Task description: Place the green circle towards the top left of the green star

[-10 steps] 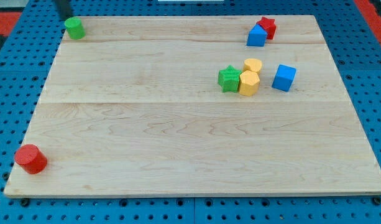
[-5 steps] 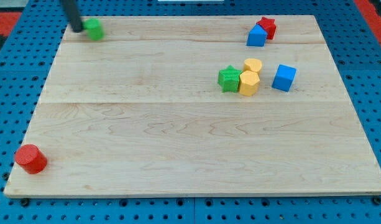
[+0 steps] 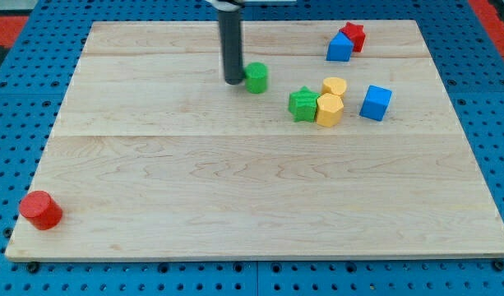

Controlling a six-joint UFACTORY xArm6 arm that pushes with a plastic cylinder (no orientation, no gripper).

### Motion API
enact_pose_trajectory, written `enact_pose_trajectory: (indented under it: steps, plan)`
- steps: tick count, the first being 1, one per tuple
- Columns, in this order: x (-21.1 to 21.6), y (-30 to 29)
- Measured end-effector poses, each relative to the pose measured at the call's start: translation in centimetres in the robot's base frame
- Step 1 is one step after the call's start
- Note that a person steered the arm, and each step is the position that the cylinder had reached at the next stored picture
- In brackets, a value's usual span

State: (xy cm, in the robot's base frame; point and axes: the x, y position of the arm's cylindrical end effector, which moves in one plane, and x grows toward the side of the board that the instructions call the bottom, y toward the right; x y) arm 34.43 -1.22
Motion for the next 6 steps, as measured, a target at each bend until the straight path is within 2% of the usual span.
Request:
enact_pose_trajectory:
  steps: [1,2,3,4,5,6]
  plan:
    - [-2.1,-3.1]
    - [-4.4,1.3]
    - [-0.8,6.0]
    - [-1.7,-2.4]
    - [1.5,-13.5]
    - [6.9,-24.3]
